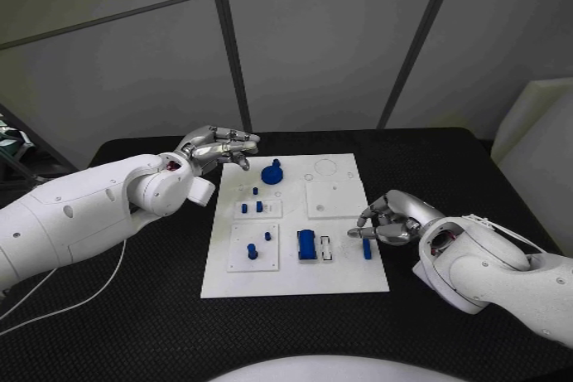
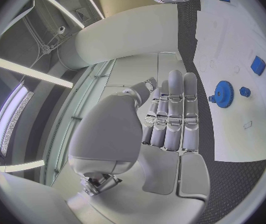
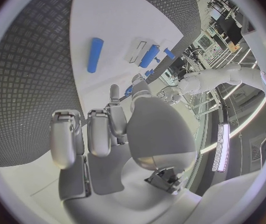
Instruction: Assemble the parts on the task board
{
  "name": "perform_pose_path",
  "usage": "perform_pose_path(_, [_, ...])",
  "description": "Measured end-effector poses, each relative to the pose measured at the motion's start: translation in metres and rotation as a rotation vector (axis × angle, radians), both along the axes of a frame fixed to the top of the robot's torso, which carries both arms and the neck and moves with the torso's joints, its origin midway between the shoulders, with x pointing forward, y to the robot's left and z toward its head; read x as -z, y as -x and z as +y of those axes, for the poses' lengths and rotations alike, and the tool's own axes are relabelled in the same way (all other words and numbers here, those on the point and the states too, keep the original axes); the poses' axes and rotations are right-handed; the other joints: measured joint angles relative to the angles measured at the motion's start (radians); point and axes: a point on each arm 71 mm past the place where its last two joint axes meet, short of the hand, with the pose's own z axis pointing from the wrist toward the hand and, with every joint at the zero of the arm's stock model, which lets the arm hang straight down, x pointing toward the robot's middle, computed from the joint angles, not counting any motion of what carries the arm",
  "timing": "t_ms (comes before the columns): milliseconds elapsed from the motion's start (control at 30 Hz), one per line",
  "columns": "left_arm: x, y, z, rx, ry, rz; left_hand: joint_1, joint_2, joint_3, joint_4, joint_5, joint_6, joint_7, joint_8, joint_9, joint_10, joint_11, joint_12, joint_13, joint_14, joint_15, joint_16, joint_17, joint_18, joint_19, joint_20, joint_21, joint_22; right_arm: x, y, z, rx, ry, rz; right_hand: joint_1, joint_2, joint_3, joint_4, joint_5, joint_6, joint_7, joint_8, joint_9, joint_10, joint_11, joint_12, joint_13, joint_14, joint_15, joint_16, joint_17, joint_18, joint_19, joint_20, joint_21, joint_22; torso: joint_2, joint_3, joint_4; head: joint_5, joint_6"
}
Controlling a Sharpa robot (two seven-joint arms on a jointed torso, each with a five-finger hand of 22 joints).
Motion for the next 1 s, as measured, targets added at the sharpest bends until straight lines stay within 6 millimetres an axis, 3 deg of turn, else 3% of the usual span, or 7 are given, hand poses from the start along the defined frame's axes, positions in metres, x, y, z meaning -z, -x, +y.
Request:
perform_pose_path(100, [0.001, 0.0, 0.0, 0.001, -0.001, 0.001, 0.0, 0.0, 0.0, 0.0, 0.0, 0.0, 0.0, 0.0, 0.0, 0.0, 0.0, 0.0, 0.0, 0.0, 0.0, 0.0, 0.0, 0.0, 0.0, 0.0, 0.0, 0.0, -0.001, 0.001, -0.01, 0.012, 0.008, -0.004, 0.001, 0.007, -0.004, -0.004, 0.006, 0.005, 0.002, 0.0, -0.016, 0.0, 0.0, 0.0, 0.0, 0.0, 0.0, 0.0, 0.0, 0.0, 0.0, 0.0, 0.0, 0.0, 0.0, 0.0, -0.0006, -0.01, 0.001])
perform_pose_path(267, [0.001, 0.001, -0.001, 0.002, -0.001, 0.003, 0.0, 0.0, 0.0, 0.0, 0.0, 0.0, 0.0, 0.0, 0.0, 0.0, 0.0, 0.0, 0.0, 0.0, 0.0, 0.0, 0.0, 0.0, 0.0, 0.0, 0.0, 0.0, -0.002, 0.001, -0.024, 0.033, 0.035, -0.01, 0.012, 0.017, -0.014, -0.014, 0.08, 0.035, -0.007, 0.0, -0.051, 0.0, 0.0, -0.014, 0.0, 0.0, 0.0, 0.0, 0.0, 0.0, 0.0, 0.0, 0.0, 0.0, 0.001, 0.0002, -0.0007, -0.03, 0.005])
perform_pose_path(400, [0.001, 0.001, 0.0, 0.002, -0.001, 0.003, 0.0, 0.0, 0.0, 0.0, 0.0, 0.0, 0.0, 0.0, 0.0, 0.0, 0.0, 0.0, 0.0, 0.0, 0.0, 0.0, 0.0, 0.0, 0.0, 0.0, 0.0, 0.0, 0.0, 0.0, -0.029, 0.043, 0.061, -0.009, 0.012, 0.017, -0.026, -0.013, 0.085, 0.051, -0.007, 0.0, -0.069, 0.0, 0.0, -0.032, 0.0, 0.0, 0.0, -0.005, 0.0, 0.0, 0.0, 0.0, 0.0, 0.0, 0.002, 0.0006, -0.0007, -0.043, 0.007])
perform_pose_path(700, [0.002, 0.001, 0.0, 0.002, -0.001, 0.004, 0.0, 0.0, 0.0, 0.0, 0.0, 0.0, 0.0, 0.0, 0.0, 0.0, 0.0, 0.0, 0.001, 0.0, 0.0, 0.0, 0.0, 0.0, 0.0, 0.0, 0.0, 0.0, 0.012, 0.003, -0.026, 0.034, 0.112, 0.029, 0.0, 0.016, -0.049, -0.004, 0.085, 0.073, -0.013, 0.0, -0.082, -0.004, -0.004, -0.044, -0.009, 0.0, 0.0, -0.008, 0.0, 0.0, 0.0, 0.0, -0.004, 0.0, 0.001, 0.0, 0.0011, -0.052, 0.004])
perform_pose_path(1000, [0.002, 0.001, 0.001, 0.0, -0.002, 0.004, 0.0, 0.0, 0.0, 0.0, 0.0, 0.0, 0.0, -0.004, 0.002, 0.0, 0.0, 0.0, 0.003, 0.0, 0.0, -0.004, 0.0, 0.0, 0.004, 0.004, -0.008, -0.003, 0.028, 0.01, -0.019, 0.02, 0.141, 0.078, -0.005, 0.011, -0.054, 0.001, 0.085, 0.077, -0.016, 0.0, -0.084, -0.004, -0.004, -0.047, -0.033, 0.0, 0.0, -0.008, 0.0, 0.0, 0.0, 0.0, -0.004, 0.0, 0.001, -0.0005, 0.0018, -0.048, 0.002])
